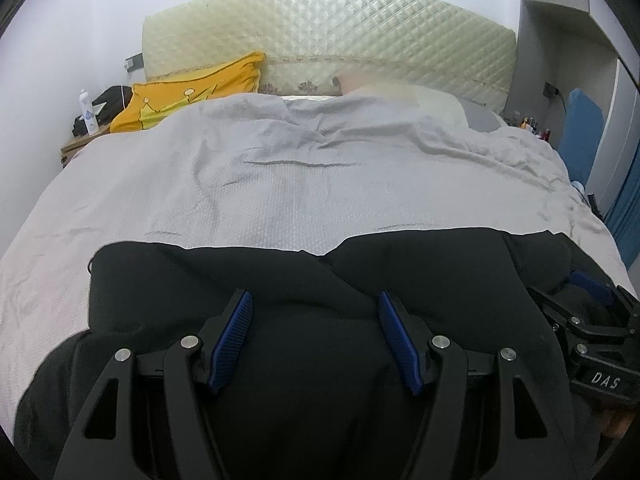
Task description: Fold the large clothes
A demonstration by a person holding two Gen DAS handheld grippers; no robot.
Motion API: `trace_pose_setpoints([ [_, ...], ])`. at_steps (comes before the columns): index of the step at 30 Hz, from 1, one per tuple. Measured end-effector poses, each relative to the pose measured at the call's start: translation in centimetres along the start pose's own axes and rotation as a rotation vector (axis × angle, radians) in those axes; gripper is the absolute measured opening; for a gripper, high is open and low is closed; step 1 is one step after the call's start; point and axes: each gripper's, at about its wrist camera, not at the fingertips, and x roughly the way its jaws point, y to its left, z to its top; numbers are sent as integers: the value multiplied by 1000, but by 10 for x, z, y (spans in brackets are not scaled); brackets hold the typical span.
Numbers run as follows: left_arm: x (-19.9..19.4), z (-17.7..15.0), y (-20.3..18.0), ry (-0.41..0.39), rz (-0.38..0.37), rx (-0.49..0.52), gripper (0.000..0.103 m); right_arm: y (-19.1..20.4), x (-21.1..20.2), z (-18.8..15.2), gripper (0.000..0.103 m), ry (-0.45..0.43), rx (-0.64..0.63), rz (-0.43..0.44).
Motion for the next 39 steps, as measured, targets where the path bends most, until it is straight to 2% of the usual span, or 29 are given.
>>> trace_pose_setpoints([
  [5,-31,-10,16,-42,-27,-6,66,-7,-23,-4,102,-28,-41,-4],
  [9,-57,-20,33,-75,10,8,66,-23,-47,-8,99,-64,-51,6],
  [14,-77,-34,56,-75,42,-7,66,-46,-72,-13,93,-102,-30,-11],
  [20,-70,-51,78,-39,41,-67,67,-70,-74,-26,89,-74,-1,-20],
  [39,-48,-65,75,-19,27,-54,67,-74,-38,-53,93,-31,27,2],
])
